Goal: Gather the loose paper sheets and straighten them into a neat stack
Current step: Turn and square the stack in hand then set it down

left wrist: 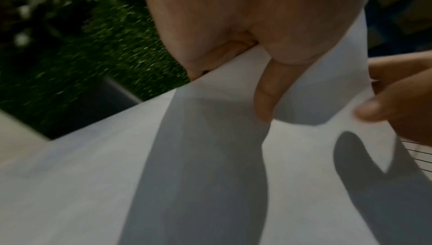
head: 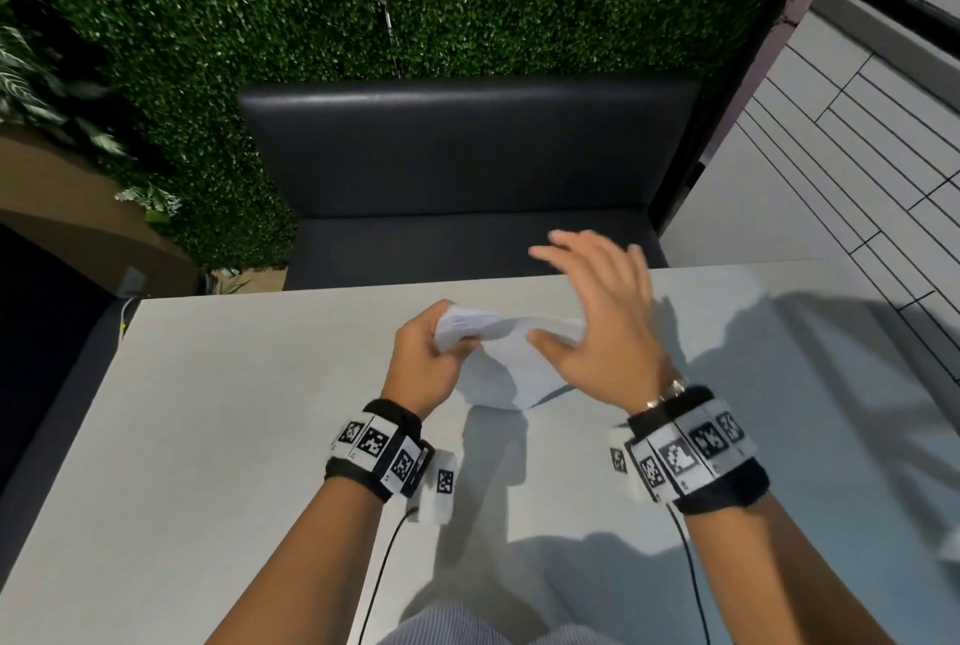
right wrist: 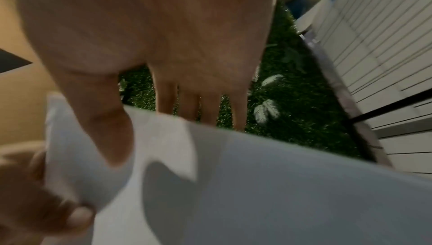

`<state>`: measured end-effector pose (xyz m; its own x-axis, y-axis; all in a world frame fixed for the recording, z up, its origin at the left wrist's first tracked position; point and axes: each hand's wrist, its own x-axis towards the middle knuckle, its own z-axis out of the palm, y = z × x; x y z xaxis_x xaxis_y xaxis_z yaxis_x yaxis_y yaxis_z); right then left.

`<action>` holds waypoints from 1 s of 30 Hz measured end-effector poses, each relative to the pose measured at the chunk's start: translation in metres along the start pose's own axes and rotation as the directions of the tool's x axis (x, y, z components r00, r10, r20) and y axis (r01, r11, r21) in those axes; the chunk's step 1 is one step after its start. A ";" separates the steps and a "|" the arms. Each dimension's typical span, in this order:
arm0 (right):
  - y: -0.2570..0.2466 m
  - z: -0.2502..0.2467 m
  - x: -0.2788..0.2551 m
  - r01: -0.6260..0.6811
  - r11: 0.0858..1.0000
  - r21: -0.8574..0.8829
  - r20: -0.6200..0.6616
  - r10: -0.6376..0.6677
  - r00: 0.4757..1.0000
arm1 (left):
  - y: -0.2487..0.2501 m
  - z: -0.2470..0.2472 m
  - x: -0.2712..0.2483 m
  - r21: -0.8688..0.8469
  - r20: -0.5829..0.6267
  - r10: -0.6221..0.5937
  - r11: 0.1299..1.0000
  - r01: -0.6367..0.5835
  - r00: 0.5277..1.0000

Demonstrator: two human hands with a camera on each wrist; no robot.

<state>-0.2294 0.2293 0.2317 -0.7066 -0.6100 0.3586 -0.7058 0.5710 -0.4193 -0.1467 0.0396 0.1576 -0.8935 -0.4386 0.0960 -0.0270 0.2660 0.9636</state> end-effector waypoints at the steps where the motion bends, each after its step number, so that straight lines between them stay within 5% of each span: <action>1: -0.004 0.000 0.009 -0.017 0.999 -0.051 0.179 0.026 0.983 | 0.007 0.000 0.003 0.092 0.054 0.065 0.993 -0.070 0.996; 3: -0.007 0.002 0.021 -0.109 0.994 -0.017 0.380 0.107 0.919 | 0.020 0.000 0.008 0.216 0.127 0.103 0.968 -0.129 0.987; 5: -0.001 0.007 0.024 -0.202 0.977 0.070 0.357 0.164 0.920 | 0.029 -0.004 0.012 0.244 0.089 0.084 0.964 -0.103 0.993; 7: 0.008 0.012 0.021 -0.300 0.933 0.199 0.283 0.238 0.929 | 0.025 -0.015 0.013 0.367 -0.091 0.138 0.925 -0.096 0.986; 9: 0.021 0.014 0.014 -0.456 0.789 0.411 0.253 0.382 0.889 | 0.003 -0.032 0.010 0.391 -0.324 0.101 0.920 0.036 0.941; 11: 0.035 0.015 0.003 -0.573 0.493 0.655 0.311 0.515 0.799 | -0.022 -0.050 0.001 -0.007 -0.410 -0.229 0.969 0.248 0.883; 13: 0.047 0.016 -0.009 -0.571 0.242 0.784 0.384 0.534 0.753 | -0.042 -0.059 -0.010 -0.451 -0.183 -0.482 0.816 0.362 0.857; 15: 0.052 0.020 -0.019 -0.547 0.144 0.825 0.418 0.495 0.762 | -0.045 -0.058 -0.018 -0.547 0.030 -0.517 0.708 0.447 0.856; 17: 0.052 0.028 -0.025 -0.545 0.136 0.827 0.398 0.543 0.739 | -0.045 -0.052 -0.021 -0.423 -0.011 -0.516 0.779 0.463 0.857; 20: 0.051 0.049 -0.031 -0.605 0.315 0.731 0.241 0.711 0.661 | -0.048 -0.037 -0.019 -0.157 -0.228 -0.422 0.906 0.394 0.878; 23: 0.042 0.073 -0.042 -0.559 0.397 0.728 0.120 0.729 0.674 | -0.048 -0.019 -0.024 -0.120 -0.359 -0.343 0.939 0.321 0.868; 26: 0.039 0.089 -0.053 -0.497 0.259 0.828 0.132 0.771 0.623 | -0.054 -0.007 -0.031 -0.268 -0.344 -0.383 0.915 0.301 0.857; 30: 0.058 0.116 -0.072 -0.586 0.040 0.810 0.298 0.832 0.468 | -0.085 -0.006 -0.044 -0.309 -0.251 -0.522 0.841 0.443 0.815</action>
<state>-0.2138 0.2426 0.0851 -0.9028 0.0259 -0.4294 0.4271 -0.0651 -0.9019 -0.1023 0.0315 0.0729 -0.6018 -0.7119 -0.3621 -0.2804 -0.2362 0.9304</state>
